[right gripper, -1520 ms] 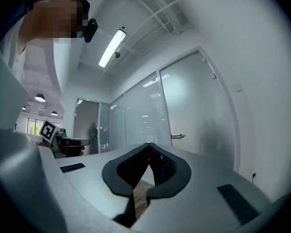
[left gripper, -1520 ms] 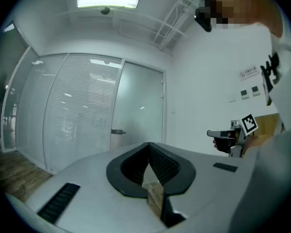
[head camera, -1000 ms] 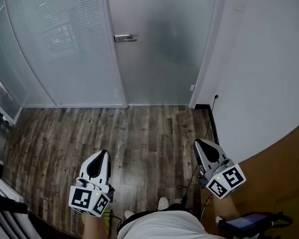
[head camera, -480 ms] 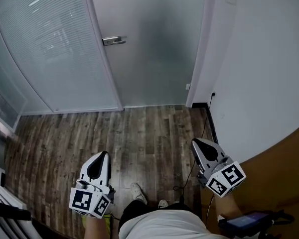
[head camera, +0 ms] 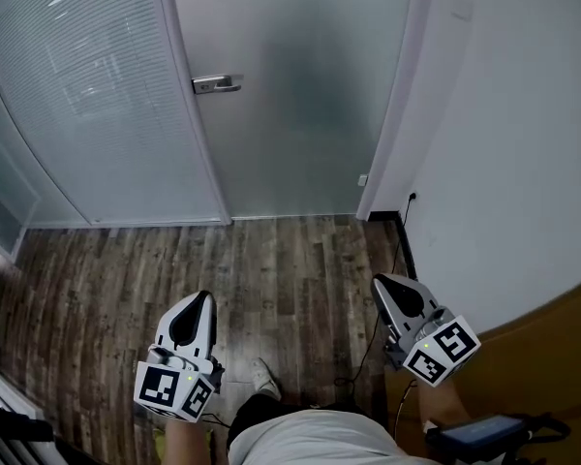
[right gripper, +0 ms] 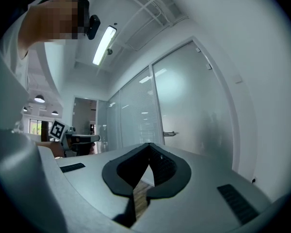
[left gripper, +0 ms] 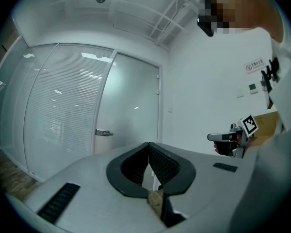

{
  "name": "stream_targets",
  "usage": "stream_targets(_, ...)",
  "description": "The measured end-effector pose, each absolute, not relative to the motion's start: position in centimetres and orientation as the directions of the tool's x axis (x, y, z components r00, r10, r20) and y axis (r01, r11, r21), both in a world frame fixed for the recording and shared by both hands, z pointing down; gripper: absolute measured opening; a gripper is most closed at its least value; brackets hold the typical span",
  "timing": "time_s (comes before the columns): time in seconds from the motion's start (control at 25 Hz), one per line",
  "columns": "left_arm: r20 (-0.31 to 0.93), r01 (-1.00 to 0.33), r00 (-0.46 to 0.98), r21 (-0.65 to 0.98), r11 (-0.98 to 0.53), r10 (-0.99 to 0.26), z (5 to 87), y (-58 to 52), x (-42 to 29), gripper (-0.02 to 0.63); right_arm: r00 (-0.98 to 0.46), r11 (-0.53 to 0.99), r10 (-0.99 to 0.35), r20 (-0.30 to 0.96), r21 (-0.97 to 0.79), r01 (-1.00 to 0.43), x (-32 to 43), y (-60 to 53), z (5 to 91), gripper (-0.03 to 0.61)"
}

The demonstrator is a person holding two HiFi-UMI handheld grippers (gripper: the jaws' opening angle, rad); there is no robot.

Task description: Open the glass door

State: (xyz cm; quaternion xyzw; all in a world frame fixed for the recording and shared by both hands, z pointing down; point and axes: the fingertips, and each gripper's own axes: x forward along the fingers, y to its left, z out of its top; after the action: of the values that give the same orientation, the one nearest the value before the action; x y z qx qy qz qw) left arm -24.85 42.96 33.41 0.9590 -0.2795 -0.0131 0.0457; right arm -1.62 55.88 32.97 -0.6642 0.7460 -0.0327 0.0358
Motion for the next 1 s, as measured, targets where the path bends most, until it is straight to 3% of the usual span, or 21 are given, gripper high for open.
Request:
stream_targets(0.32, 0.015, -0.529, 0.848, 0.104, -0.842, -0.531, 33.7, 32.5, -25.4, 0.002, -0.098, 0.097, -0.995, 0.022, -0.055, -0.994, -2.5, 45.4, 32.4, 0.002)
stream_targets(0.56, 0.031, -0.499, 0.866, -0.014, -0.866, -0.5, 33.0, 25.1, -25.2, 0.002, -0.077, 0.075, -0.997, 0.018, -0.09, -0.993, -3.6, 37.2, 31.5, 0.002)
stream_targets(1.0, 0.011, -0.481, 0.877, 0.058, -0.875, -0.481, 33.6, 17.2, -24.9, 0.002, -0.059, 0.056, -0.998, 0.025, -0.115, -0.992, -3.3, 30.0, 31.5, 0.002)
